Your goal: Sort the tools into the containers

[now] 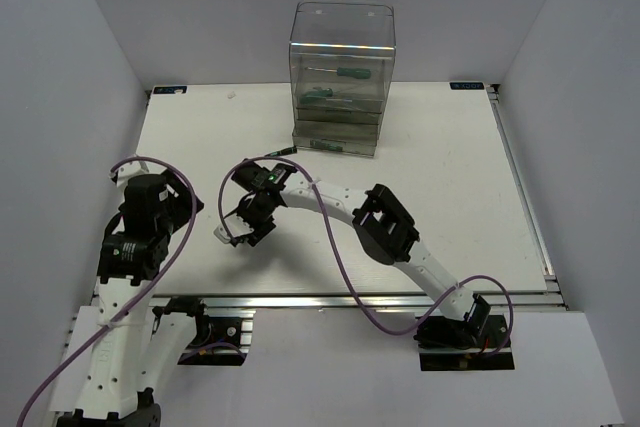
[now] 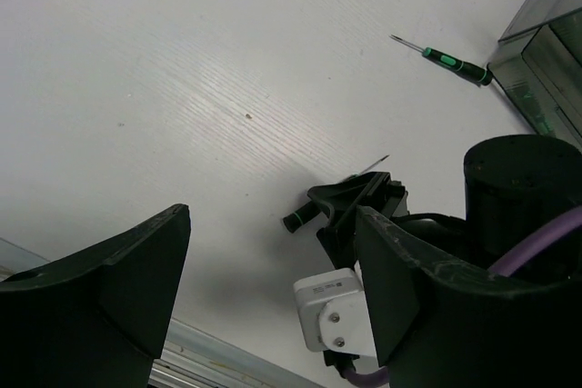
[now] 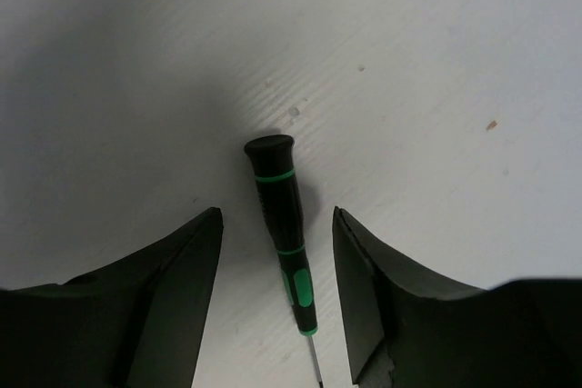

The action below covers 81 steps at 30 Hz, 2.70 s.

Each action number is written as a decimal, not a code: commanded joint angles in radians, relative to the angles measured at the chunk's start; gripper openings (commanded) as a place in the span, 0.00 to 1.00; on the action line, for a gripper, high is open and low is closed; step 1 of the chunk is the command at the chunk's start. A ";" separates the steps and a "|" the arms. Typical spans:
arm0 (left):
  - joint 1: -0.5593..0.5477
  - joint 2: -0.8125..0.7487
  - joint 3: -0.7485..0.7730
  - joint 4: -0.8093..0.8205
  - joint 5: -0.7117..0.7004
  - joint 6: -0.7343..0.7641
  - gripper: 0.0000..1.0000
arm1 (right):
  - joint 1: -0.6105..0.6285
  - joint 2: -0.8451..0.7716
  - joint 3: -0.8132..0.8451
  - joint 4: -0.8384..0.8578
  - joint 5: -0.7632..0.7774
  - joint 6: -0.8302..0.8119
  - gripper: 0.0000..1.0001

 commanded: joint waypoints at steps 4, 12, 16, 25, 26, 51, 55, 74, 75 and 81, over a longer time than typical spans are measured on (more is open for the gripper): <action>0.001 -0.025 0.011 -0.043 -0.021 0.016 0.84 | -0.006 0.060 0.040 -0.051 0.039 -0.028 0.55; 0.002 -0.056 0.026 -0.082 -0.041 0.019 0.84 | -0.006 0.103 0.086 -0.192 0.068 -0.110 0.45; 0.001 -0.076 0.029 -0.095 -0.047 0.014 0.84 | -0.004 0.108 0.077 -0.315 0.091 -0.178 0.39; 0.001 -0.114 0.024 -0.126 -0.047 -0.007 0.84 | -0.004 0.101 0.045 -0.455 0.145 -0.172 0.32; 0.002 -0.117 0.024 -0.129 -0.046 -0.010 0.84 | -0.004 0.097 0.040 -0.467 0.153 -0.163 0.32; 0.002 -0.159 -0.167 0.027 0.136 -0.197 0.84 | -0.212 -0.230 -0.286 -0.239 0.090 0.357 0.00; 0.001 -0.136 -0.253 0.138 0.218 -0.265 0.83 | -0.300 -0.326 -0.282 -0.176 0.134 0.461 0.00; 0.002 0.390 -0.336 0.718 0.512 -0.636 0.81 | -0.529 -0.210 -0.006 0.208 0.453 0.400 0.00; 0.001 0.433 -0.310 0.734 0.522 -0.636 0.81 | -0.529 -0.199 0.000 0.246 0.458 0.381 0.00; 0.002 0.553 -0.288 0.816 0.552 -0.658 0.81 | -0.526 -0.135 0.043 0.272 0.446 0.347 0.00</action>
